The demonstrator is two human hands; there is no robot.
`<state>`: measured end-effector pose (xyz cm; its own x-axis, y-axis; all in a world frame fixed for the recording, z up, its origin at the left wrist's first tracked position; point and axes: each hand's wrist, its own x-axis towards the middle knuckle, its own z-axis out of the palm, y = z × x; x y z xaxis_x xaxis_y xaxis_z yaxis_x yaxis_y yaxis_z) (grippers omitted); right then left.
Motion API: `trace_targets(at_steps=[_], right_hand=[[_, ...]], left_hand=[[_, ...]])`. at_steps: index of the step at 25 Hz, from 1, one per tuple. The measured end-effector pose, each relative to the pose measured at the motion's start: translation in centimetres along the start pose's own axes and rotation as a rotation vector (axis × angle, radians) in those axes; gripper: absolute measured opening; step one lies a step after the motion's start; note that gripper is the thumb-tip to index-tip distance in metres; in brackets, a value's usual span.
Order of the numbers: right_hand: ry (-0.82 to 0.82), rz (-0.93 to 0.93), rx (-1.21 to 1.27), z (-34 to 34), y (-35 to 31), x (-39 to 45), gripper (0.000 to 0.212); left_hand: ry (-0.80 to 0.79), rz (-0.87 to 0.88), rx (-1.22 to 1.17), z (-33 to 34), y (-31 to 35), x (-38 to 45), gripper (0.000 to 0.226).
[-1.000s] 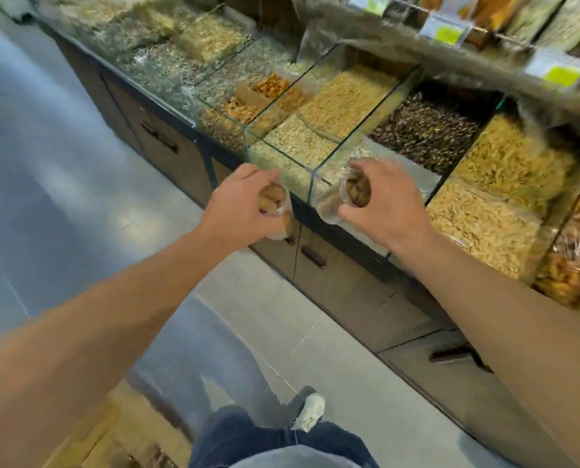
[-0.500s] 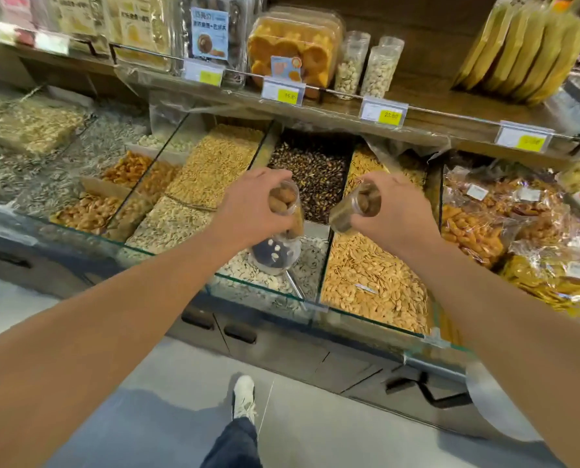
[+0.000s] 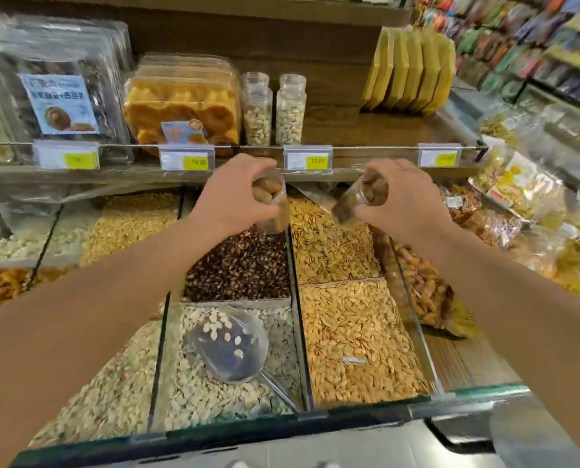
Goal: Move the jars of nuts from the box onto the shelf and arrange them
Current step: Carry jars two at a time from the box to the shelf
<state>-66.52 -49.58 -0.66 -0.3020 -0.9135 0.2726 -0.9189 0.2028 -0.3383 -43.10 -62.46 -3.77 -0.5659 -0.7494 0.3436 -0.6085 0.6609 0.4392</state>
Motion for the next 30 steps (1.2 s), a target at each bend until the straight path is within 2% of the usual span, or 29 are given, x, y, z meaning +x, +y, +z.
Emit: trace_targets(at_steps=[8, 13, 18, 25, 30], right_hand=[[0.157, -0.064, 0.003, -1.0, 2.6, 11.1, 0.063], [0.19, -0.174, 0.032, 0.4, 3.3, 19.3, 0.062], [0.087, -0.251, -0.017, 4.1, 3.5, 27.5, 0.062], [-0.106, -0.225, -0.085, 8.2, 4.0, 33.7, 0.068], [-0.09, -0.228, -0.044, 8.9, 4.5, 34.7, 0.069]], left_hand=[[0.058, -0.023, -0.025, 1.9, -0.4, 8.9, 0.072], [0.082, -0.04, -0.003, 2.0, -0.3, 12.8, 0.073], [0.091, -0.037, 0.03, 1.7, -0.8, 15.7, 0.069], [0.103, -0.043, 0.032, 1.4, -1.5, 19.0, 0.07], [0.113, -0.048, 0.033, 1.9, -1.4, 19.9, 0.069]])
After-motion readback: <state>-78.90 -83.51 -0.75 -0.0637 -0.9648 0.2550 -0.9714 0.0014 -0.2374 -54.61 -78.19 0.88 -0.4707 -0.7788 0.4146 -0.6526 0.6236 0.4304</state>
